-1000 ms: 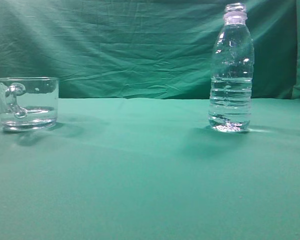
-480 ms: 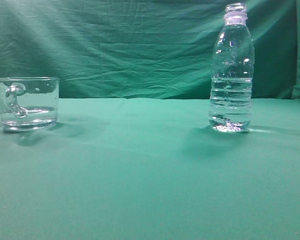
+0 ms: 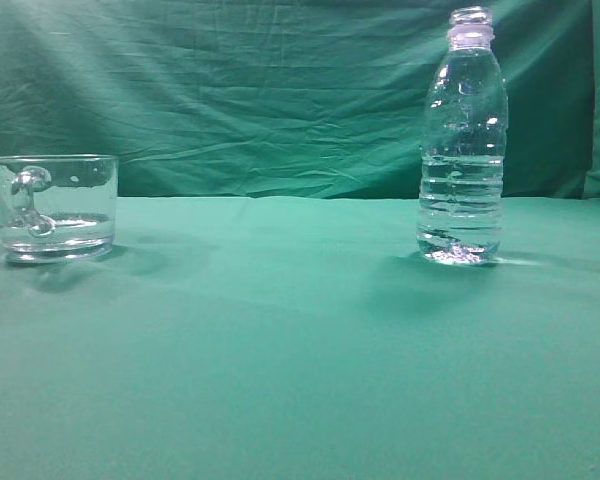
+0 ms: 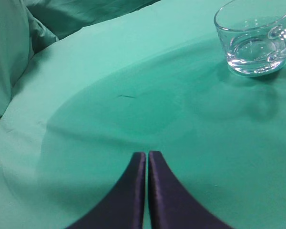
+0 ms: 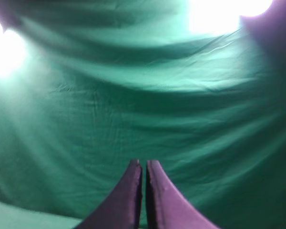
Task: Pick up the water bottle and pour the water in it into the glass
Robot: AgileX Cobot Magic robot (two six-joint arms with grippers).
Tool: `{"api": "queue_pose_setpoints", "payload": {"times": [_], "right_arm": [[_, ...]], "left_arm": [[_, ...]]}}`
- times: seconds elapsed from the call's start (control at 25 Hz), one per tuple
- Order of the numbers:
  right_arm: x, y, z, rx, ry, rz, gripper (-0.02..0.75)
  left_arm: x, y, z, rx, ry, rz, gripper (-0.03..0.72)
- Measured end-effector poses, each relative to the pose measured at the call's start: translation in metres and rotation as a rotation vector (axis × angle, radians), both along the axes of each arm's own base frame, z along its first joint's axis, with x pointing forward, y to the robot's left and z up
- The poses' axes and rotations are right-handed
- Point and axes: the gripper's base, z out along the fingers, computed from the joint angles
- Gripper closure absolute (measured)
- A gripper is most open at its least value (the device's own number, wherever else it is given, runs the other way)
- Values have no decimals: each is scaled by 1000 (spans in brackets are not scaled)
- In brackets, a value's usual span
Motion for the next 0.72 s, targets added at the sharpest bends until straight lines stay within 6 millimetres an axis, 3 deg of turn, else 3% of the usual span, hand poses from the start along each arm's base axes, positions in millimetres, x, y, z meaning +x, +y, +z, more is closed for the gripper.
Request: {"api": "queue_pose_setpoints", "payload": {"times": [0.12,0.28,0.52,0.72], "right_arm": [[-11,-6,-3,41,-18,-84,738],[-20,-9,-29,-50,-13,-157,738],[-39,-8,-85,-138,38,-163,738],[-52,-12,-137,-129,252,-169,738]], "left_arm": [[0,0,0,0,0,0,688],[0,0,0,0,0,0,688],[0,0,0,0,0,0,688],[0,0,0,0,0,0,688]]}}
